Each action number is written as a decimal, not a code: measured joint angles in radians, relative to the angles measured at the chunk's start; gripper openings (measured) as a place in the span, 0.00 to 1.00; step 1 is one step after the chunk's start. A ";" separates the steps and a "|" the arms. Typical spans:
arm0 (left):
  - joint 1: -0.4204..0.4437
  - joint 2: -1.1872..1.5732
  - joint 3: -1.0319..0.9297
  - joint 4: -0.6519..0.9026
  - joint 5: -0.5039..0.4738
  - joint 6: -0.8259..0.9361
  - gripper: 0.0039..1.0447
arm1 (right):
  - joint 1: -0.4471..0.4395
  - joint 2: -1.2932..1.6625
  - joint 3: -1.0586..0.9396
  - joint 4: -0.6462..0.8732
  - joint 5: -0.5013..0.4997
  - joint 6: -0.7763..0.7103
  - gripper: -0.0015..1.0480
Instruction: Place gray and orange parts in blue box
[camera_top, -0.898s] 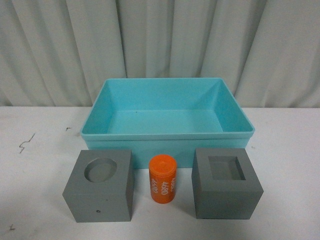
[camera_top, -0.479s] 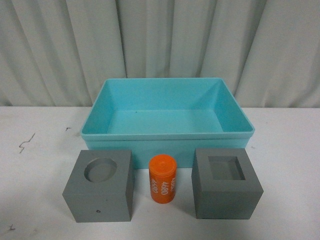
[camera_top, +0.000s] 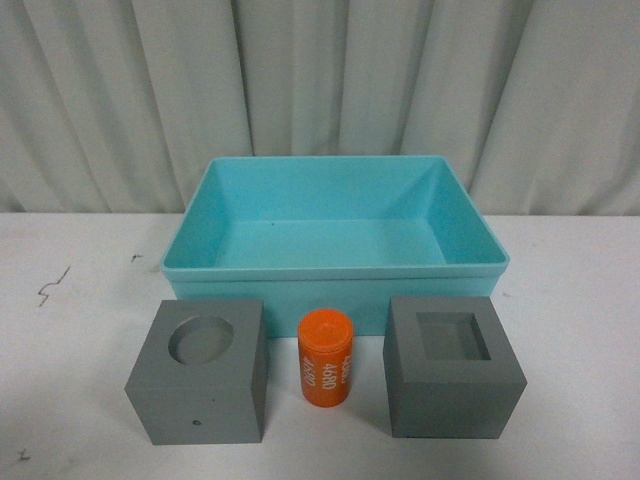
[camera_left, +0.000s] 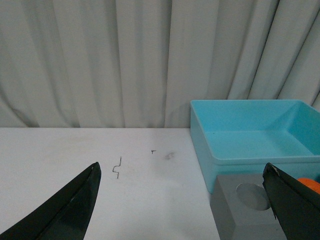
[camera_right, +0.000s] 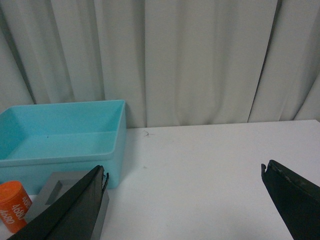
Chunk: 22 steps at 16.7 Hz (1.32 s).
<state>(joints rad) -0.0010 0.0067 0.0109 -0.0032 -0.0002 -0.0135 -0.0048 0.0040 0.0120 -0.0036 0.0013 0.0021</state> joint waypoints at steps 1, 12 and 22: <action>0.000 0.000 0.000 0.000 0.000 0.000 0.94 | 0.000 0.000 0.000 0.000 0.000 0.000 0.94; 0.000 0.000 0.000 0.000 0.000 0.000 0.94 | 0.000 0.000 0.000 0.000 0.000 0.000 0.94; 0.000 0.000 0.000 0.000 0.000 0.000 0.94 | 0.000 0.000 0.000 0.000 0.000 0.000 0.94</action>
<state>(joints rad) -0.0010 0.0067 0.0109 -0.0032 -0.0002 -0.0135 -0.0048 0.0040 0.0120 -0.0036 0.0013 0.0021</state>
